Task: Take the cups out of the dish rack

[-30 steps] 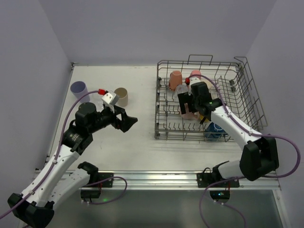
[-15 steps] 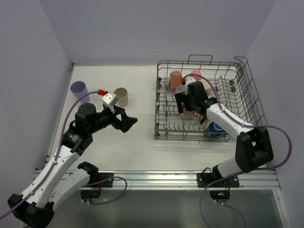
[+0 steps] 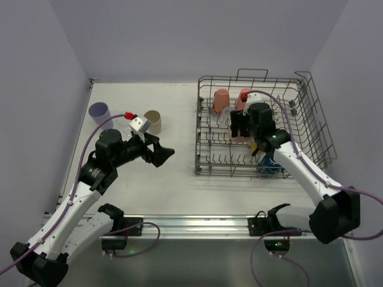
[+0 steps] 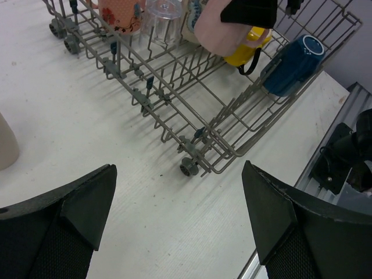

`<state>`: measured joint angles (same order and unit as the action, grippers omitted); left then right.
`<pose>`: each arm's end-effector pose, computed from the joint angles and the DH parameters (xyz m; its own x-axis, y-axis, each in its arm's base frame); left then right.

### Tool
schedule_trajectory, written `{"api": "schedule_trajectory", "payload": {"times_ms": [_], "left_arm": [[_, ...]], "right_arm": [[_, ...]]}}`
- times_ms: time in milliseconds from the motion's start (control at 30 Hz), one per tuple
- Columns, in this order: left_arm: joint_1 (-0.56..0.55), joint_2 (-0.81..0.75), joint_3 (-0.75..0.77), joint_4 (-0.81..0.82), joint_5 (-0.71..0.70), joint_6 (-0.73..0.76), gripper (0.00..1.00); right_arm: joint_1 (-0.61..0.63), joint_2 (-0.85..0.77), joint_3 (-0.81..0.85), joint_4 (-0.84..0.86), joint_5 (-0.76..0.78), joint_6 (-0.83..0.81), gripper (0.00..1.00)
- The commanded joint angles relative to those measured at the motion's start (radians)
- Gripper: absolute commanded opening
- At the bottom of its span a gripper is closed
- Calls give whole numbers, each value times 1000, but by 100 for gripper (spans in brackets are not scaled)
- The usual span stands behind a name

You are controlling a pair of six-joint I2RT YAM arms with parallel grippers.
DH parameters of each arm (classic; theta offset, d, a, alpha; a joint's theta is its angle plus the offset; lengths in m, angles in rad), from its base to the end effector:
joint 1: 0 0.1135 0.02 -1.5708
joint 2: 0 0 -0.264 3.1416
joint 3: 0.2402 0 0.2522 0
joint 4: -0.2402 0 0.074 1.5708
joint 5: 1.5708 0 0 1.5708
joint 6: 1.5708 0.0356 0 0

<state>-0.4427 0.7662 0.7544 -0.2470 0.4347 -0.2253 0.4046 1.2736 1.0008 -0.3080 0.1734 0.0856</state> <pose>0.1546 -0.0899 0.3265 -0.3944 -0.0373 -0.9182 0.6856 0.6533 -0.3210 0.2653 0.1069 0.2979 -0.5244 -0.1329 -0.8411 -0.2111 0.9772 -0.0228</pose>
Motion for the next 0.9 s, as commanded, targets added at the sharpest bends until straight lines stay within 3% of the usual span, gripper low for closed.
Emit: {"api": "schedule_trajectory", "payload": {"times_ms": [0,167,300,433,500,867], "left_arm": [[4,1,20,72,74,-38,95],[4,8,13,181,179,-187,91],[4,24,-41,456,252,-402,79],[1,65,-137,751,295,-694,75],[-4,87,-158,886,311,-770,73],[-80,194,-176,1049,254,-908,66]], "right_arm": [[0,-153,25,99,6,72,22],[2,-287,-16,150,-66,276,22],[2,-391,-106,353,-272,497,22],[5,-441,-201,579,-447,766,22],[22,-442,-238,686,-491,848,22],[158,-355,-295,888,-548,956,22]]}}
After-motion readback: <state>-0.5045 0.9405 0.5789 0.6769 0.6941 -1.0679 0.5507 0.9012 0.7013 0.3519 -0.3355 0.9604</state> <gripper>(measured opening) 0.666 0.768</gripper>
